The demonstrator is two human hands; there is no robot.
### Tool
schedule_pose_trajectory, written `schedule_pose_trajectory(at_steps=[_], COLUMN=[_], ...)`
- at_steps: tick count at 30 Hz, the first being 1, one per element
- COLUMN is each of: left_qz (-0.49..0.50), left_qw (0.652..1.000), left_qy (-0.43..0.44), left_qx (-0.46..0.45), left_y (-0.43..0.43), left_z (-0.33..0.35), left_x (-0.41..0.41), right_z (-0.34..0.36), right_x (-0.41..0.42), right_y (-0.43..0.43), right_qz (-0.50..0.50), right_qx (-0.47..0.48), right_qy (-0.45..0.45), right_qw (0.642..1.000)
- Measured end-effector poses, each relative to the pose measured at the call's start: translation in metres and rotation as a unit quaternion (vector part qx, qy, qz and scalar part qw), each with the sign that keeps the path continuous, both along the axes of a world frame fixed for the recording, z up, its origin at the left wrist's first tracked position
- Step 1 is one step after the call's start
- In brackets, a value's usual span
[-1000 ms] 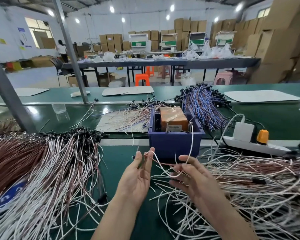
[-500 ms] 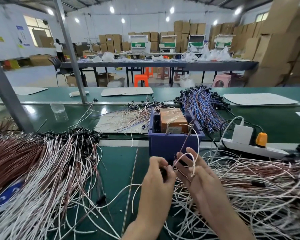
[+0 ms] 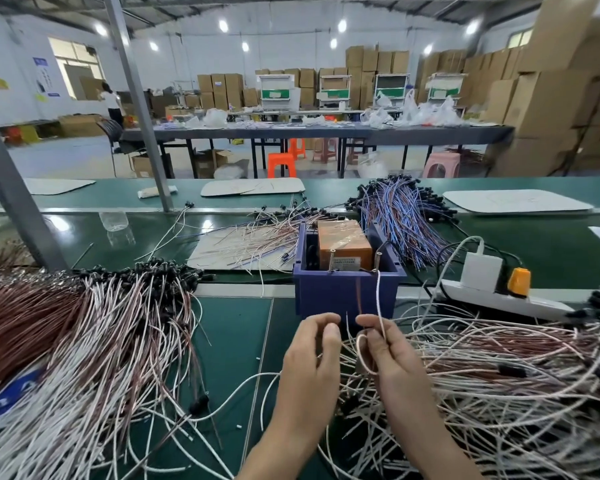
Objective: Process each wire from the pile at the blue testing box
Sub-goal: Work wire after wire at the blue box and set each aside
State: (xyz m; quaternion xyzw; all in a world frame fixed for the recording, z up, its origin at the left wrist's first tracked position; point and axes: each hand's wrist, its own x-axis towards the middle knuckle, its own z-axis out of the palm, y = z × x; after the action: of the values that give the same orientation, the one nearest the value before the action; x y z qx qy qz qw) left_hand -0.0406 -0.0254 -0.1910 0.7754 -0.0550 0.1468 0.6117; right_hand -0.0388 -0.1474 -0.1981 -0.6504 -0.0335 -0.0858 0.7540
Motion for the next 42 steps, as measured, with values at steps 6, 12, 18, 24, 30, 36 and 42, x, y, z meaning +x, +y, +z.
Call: schedule_pose_trajectory(at_steps=[6, 12, 18, 24, 30, 36, 42], left_qz=[-0.063, -0.018, 0.095, 0.089, 0.083, 0.079, 0.076], left_qw=[0.991, 0.982, 0.979, 0.986, 0.987, 0.986, 0.985], left_qy=[0.062, 0.058, 0.046, 0.013, -0.009, -0.011, -0.015], left_qx=[-0.105, -0.181, -0.175, -0.143, -0.14, -0.147, -0.152], left_y=[-0.013, -0.024, -0.008, -0.008, -0.006, -0.005, -0.005], left_z=[0.018, 0.018, 0.004, 0.001, 0.002, 0.001, 0.0], left_x=[0.017, 0.026, 0.028, 0.031, 0.03, 0.032, 0.032], right_z=[0.001, -0.002, -0.008, -0.014, -0.016, -0.018, -0.019], right_x=[-0.003, -0.001, -0.002, -0.003, -0.004, -0.003, -0.007], right_y=[0.007, 0.006, -0.001, 0.003, 0.003, 0.003, 0.006], right_qz=[0.017, -0.043, -0.161, -0.157, -0.152, -0.152, -0.162], right_qx=[-0.04, -0.09, -0.12, -0.218, -0.249, -0.257, -0.283], right_qy=[-0.028, -0.036, -0.03, -0.06, -0.078, -0.08, -0.085], right_qw=[0.999, 0.994, 0.979, 0.961, 0.953, 0.951, 0.942])
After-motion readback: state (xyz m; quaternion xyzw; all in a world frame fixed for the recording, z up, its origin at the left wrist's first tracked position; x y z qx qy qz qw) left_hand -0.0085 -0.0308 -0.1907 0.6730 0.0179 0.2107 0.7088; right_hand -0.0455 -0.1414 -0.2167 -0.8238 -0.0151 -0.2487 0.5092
